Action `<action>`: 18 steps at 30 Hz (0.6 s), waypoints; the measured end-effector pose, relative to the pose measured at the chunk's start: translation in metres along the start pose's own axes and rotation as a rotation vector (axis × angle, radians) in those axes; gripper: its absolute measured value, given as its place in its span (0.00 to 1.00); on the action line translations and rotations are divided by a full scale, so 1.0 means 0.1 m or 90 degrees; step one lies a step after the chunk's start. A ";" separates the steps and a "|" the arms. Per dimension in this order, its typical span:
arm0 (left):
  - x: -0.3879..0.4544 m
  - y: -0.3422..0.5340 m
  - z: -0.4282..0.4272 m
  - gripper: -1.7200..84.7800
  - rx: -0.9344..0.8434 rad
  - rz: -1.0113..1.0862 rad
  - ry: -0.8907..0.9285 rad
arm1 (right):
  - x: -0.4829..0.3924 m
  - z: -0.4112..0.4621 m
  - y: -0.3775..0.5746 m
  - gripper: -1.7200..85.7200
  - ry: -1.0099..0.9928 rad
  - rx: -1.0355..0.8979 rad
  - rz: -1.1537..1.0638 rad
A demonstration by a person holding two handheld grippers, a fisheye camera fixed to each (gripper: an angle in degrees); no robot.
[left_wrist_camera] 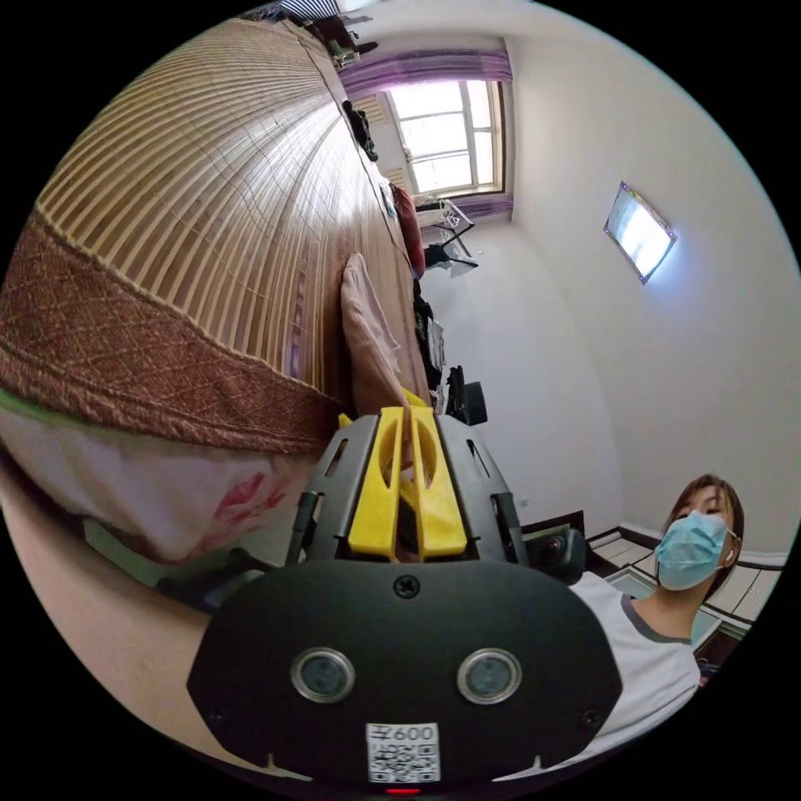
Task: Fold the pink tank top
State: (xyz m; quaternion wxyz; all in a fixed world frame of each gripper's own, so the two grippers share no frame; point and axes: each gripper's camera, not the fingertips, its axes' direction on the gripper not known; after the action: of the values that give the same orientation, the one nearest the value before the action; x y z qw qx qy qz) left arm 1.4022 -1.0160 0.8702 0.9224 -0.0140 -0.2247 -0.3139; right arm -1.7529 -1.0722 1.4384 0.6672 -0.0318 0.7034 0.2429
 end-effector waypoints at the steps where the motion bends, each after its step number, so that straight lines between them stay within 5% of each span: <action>1: -0.06 0.07 -0.01 0.04 0.001 -0.002 0.005 | 0.01 0.09 0.09 0.11 0.014 -0.017 -0.008; 6: -0.30 0.41 0.04 0.06 -0.027 0.036 0.006 | 0.08 0.30 0.40 0.02 0.011 -0.017 -0.017; 9: 0.03 0.68 -0.07 0.08 -0.051 0.367 -0.250 | 0.21 0.40 0.54 0.01 -0.028 -0.020 0.010; 11: 0.26 1.21 0.09 0.12 -0.039 0.686 -0.622 | 0.30 0.48 0.62 0.01 -0.067 -0.020 0.036; 14: 0.03 1.92 0.40 0.18 -0.057 1.109 -0.719 | 0.27 0.58 0.67 0.01 -0.063 -0.026 0.028; 18: -0.50 2.25 0.77 0.19 -0.268 1.294 -0.629 | 0.22 0.65 0.70 0.01 -0.060 -0.025 0.024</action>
State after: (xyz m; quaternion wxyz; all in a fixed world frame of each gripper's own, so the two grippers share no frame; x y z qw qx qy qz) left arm 1.4678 -0.7936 0.9442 0.5398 -0.4645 -0.3898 0.5839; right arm -1.7207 -0.9795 1.4386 0.6942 -0.0199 0.6667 0.2706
